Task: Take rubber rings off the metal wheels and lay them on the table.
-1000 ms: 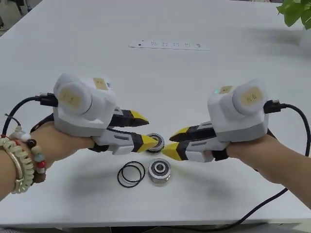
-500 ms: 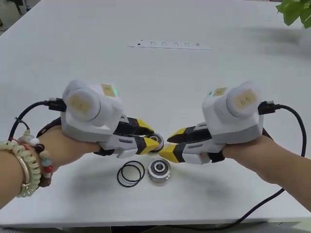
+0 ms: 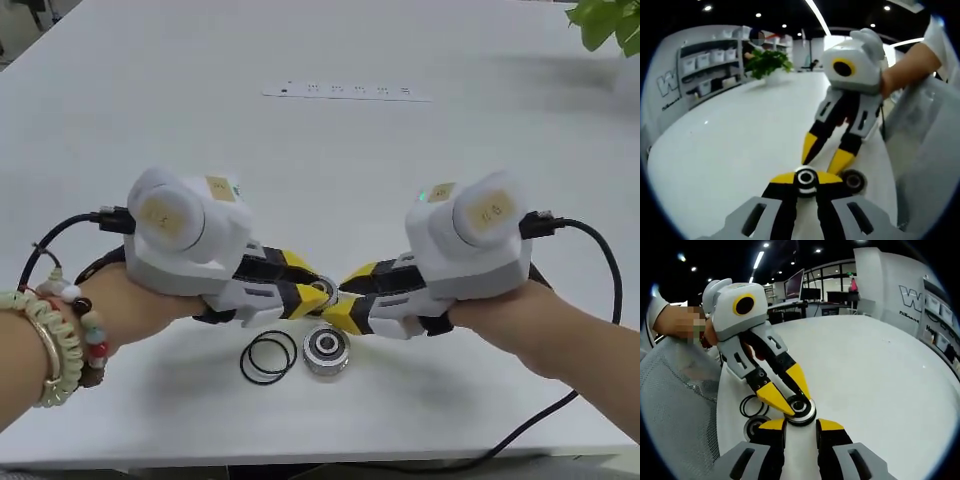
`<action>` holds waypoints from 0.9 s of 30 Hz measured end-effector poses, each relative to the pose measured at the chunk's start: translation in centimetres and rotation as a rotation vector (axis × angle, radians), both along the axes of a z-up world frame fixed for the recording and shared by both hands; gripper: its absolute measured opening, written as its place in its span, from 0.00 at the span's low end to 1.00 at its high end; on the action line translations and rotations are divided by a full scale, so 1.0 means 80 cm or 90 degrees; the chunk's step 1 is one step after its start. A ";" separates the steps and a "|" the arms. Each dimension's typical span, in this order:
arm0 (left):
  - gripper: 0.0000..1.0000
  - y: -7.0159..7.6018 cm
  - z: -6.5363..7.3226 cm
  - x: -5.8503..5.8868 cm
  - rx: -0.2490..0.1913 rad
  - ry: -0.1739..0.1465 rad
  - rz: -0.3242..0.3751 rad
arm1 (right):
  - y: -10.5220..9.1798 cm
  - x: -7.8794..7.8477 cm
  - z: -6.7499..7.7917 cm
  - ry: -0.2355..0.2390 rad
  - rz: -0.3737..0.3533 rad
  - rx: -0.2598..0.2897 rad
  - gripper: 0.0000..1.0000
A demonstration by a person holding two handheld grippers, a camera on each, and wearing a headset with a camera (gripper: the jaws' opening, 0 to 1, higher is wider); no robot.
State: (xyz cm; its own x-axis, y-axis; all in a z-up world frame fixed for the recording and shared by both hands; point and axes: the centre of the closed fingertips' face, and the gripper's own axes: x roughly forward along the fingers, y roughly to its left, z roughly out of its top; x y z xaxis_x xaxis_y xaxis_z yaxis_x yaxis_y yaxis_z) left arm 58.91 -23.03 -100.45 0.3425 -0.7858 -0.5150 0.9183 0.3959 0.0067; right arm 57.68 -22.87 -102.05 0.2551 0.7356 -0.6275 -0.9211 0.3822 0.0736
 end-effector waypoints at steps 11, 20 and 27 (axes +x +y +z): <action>0.15 -0.001 0.001 -0.003 -0.006 0.000 0.002 | 0.000 -0.002 0.000 0.011 0.009 0.012 0.18; 0.15 -0.002 0.003 -0.004 -0.008 -0.001 0.005 | -0.003 -0.003 0.000 -0.003 0.025 -0.005 0.11; 0.15 -0.003 0.003 -0.005 -0.009 -0.001 0.004 | 0.010 -0.002 0.005 -0.008 0.018 0.019 0.23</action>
State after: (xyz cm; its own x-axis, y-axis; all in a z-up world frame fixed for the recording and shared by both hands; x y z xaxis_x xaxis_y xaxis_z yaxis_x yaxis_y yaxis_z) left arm 58.48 -23.27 -100.24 0.3478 -0.7906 -0.5039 0.9160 0.4012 0.0027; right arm 57.50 -22.09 -101.62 0.2414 0.7609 -0.6023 -0.9324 0.3540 0.0735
